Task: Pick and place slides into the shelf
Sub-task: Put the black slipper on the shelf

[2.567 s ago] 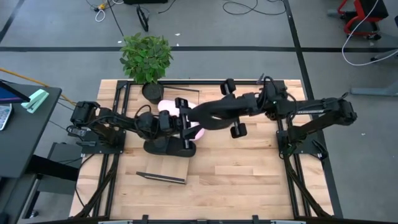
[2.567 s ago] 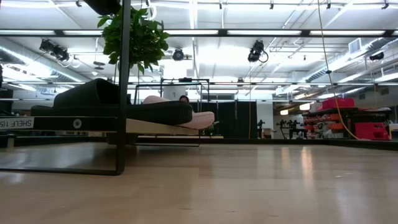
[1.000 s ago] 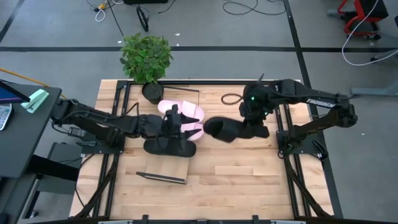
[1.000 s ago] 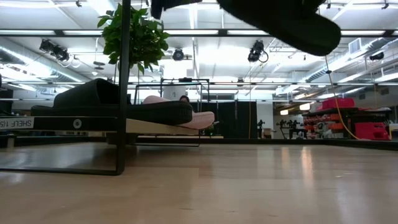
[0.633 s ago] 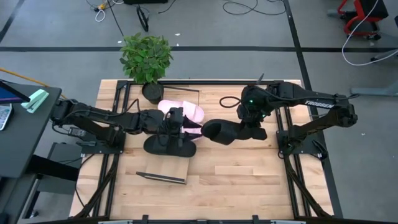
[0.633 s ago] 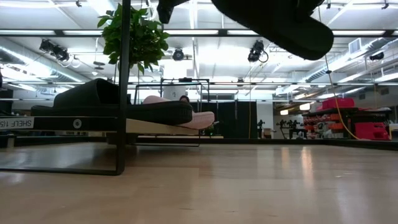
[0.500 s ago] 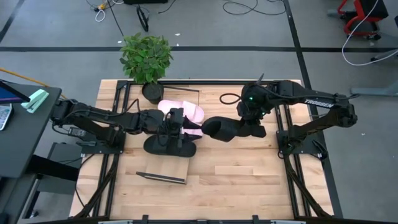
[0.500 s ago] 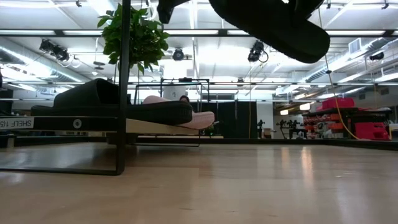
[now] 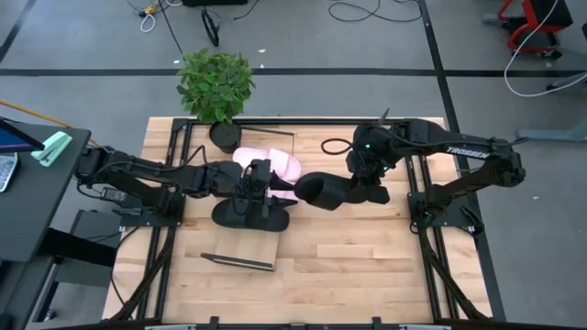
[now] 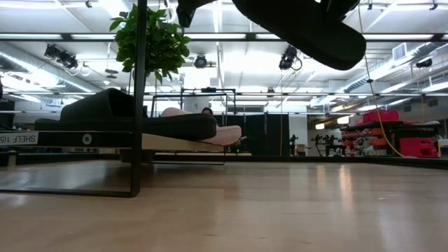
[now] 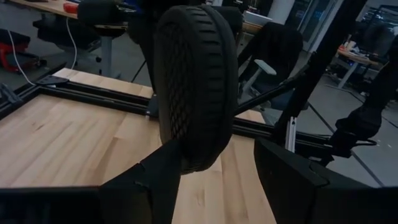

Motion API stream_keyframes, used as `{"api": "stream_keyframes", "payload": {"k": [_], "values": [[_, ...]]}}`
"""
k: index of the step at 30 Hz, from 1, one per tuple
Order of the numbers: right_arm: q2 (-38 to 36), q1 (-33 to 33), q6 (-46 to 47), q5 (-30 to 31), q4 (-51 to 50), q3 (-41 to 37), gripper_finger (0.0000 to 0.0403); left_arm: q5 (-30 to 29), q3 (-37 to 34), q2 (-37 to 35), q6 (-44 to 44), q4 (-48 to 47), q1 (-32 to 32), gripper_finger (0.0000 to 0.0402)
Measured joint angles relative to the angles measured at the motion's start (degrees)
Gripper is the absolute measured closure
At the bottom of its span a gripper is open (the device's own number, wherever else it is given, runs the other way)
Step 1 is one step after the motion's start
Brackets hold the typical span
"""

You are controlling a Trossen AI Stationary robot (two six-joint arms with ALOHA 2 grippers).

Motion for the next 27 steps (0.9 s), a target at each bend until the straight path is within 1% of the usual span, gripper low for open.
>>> {"api": "stream_keyframes", "payload": {"k": [16, 23, 27], "values": [[3.7, 1.3, 0.1, 0.0, 1.2, 0.0, 0.0330, -0.7, 0.0, 0.0, -1.0, -0.2, 0.0, 0.0190], [3.8, 2.7, 0.2, 0.0, 3.8, 0.0, 0.0330, -1.7, 0.0, 0.0, -1.0, -0.1, 0.0, 0.0206], [3.8, 3.4, 0.3, 0.1, 3.7, 0.0, 0.0330, -3.3, 0.0, 0.0, 0.2, -0.3, 0.0, 0.0227]]}}
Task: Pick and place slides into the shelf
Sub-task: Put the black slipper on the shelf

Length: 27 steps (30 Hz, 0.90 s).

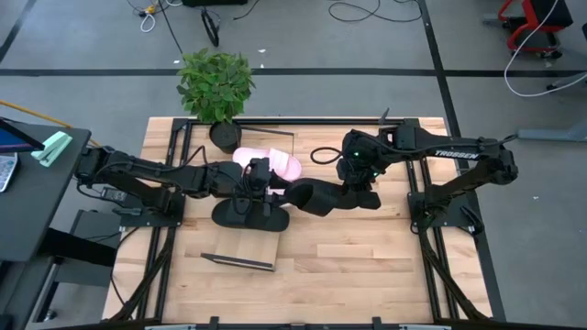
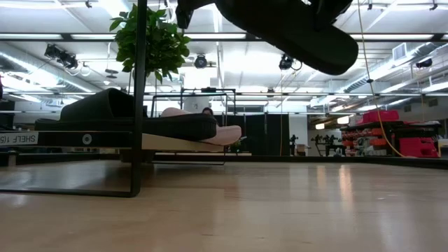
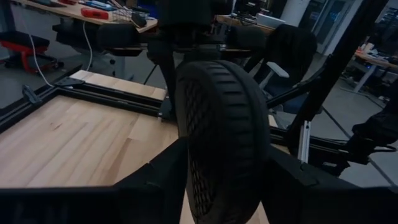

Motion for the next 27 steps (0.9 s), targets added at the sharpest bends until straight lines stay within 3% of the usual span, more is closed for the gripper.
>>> {"api": "stream_keyframes", "payload": {"k": [11, 20, 27], "values": [[0.0, 0.1, 0.7, -0.4, -1.0, 0.0, 0.0325, -3.3, 0.0, 0.0, 0.8, -1.1, 0.1, 0.0347], [-0.9, 0.1, -1.9, 0.6, -5.7, 0.0, 0.0172, -6.5, 0.0, -0.7, -7.5, -8.7, 0.0, 0.0352], [-3.5, 0.7, 0.1, 9.5, -12.6, 0.0, 0.0122, -8.1, 0.0, -6.0, -16.1, -14.1, 0.0, 0.0352]]}}
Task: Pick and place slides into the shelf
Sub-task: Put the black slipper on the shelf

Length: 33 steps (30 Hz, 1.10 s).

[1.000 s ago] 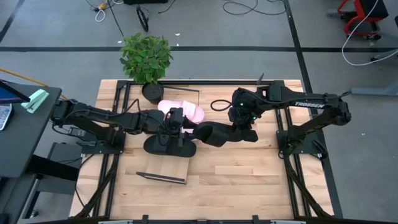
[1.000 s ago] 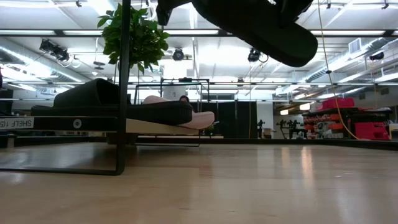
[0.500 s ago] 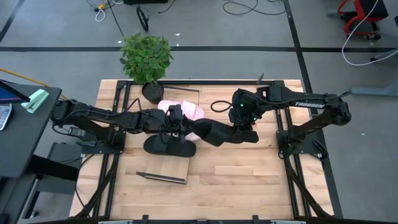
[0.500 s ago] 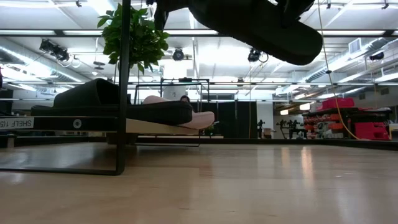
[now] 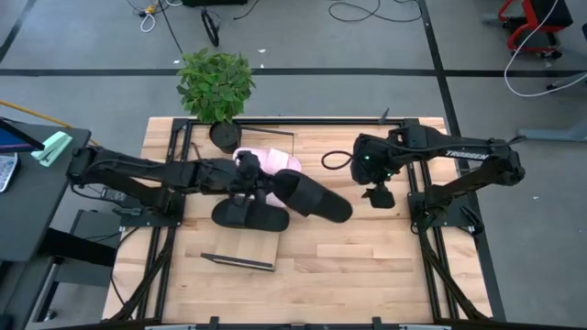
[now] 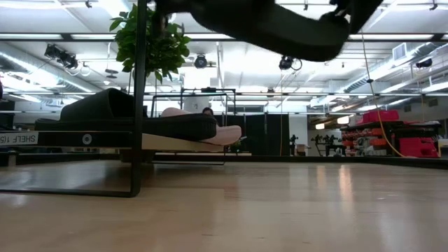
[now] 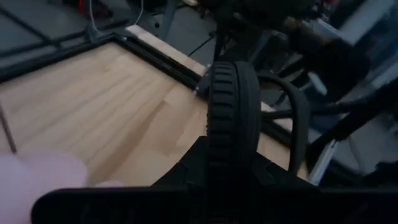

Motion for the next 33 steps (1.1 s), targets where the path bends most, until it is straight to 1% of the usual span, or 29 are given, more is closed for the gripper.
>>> {"api": "stream_keyframes", "payload": {"k": [3, 5, 7, 10, 14, 18, 20, 22, 24, 27, 30, 33], "values": [[-1.2, 0.9, 1.9, 6.6, -2.8, 0.0, 0.0119, -0.9, 0.1, -3.6, -7.0, -5.2, 0.0, 0.0352], [-2.3, 1.8, 2.6, 9.8, -3.1, 0.0, 0.0120, -1.6, 0.1, -6.0, -11.3, -10.1, -0.5, 0.0352], [-3.4, 2.7, 2.9, 12.1, -3.1, 0.0, 0.0123, -4.1, 0.1, -8.2, -14.8, -13.6, -1.9, 0.0352], [-5.4, 3.9, 4.1, 14.2, -2.9, 0.0, 0.0127, -7.4, 0.1, -11.0, -19.9, -18.3, -4.1, 0.0352], [-8.0, 5.9, 6.9, 15.9, -2.2, 0.0, 0.0132, -8.3, 0.1, -13.4, -28.6, -27.5, -6.4, 0.0352], [-10.4, 8.1, 9.4, 17.5, -1.9, 0.0, 0.0135, -7.9, 0.0, -14.7, -37.5, -35.6, -8.4, 0.0352], [-11.3, 9.2, 10.6, 18.5, -1.8, 0.0, 0.0135, -5.5, 0.0, -15.0, -41.0, -38.7, -9.3, 0.0352], [-11.8, 10.2, 11.6, 19.8, -1.6, 0.0, 0.0135, -3.6, 0.0, -15.3, -44.4, -40.0, -10.1, 0.0352], [-12.2, 11.1, 12.8, 21.5, -1.2, 0.0, 0.0135, -3.0, 0.1, -15.6, -47.2, -39.9, -11.2, 0.0352], [-12.2, 12.3, 14.2, 24.4, -1.1, 0.0, 0.0135, -5.6, 1.5, -15.3, -48.6, -39.9, -13.6, 0.0352], [-12.0, 13.1, 15.5, 26.5, -1.1, 0.0, 0.0135, -9.5, 2.9, -14.8, -50.5, -39.5, -16.8, 0.0352], [-11.9, 13.8, 16.4, 27.4, -1.0, 0.0, 0.0135, -13.8, 3.0, -14.9, -54.9, -40.1, -20.8, 0.0352]]}}
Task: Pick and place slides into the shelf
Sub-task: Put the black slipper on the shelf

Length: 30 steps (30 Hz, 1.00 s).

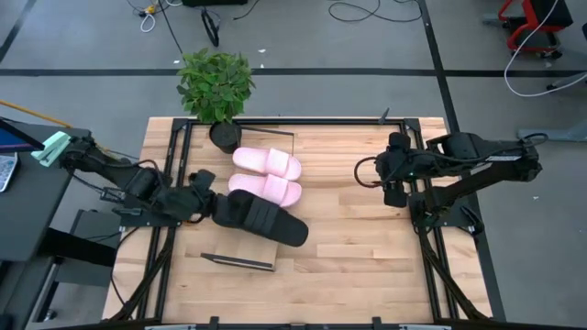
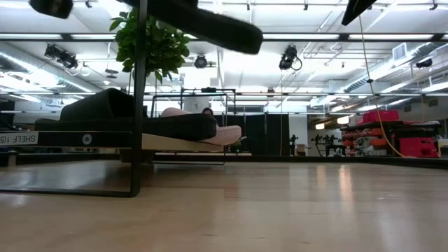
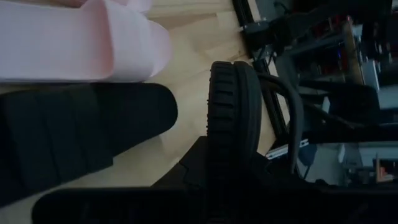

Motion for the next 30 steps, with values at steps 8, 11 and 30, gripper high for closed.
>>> {"api": "stream_keyframes", "payload": {"k": [8, 11, 30], "values": [[-0.1, 2.7, 3.4, 3.7, -0.4, 0.0, 0.0135, -8.2, 0.0, 3.7, -17.9, -7.8, -10.2, 0.0352], [-0.1, 3.9, 4.9, 4.9, -1.0, 0.0, 0.0135, -8.2, 0.0, 5.8, -22.1, -7.4, -13.1, 0.0352], [-5.6, 7.1, 10.3, 7.9, 7.0, -26.3, 0.0136, -13.5, 0.1, 9.0, -32.7, -13.0, -19.8, 0.0352]]}}
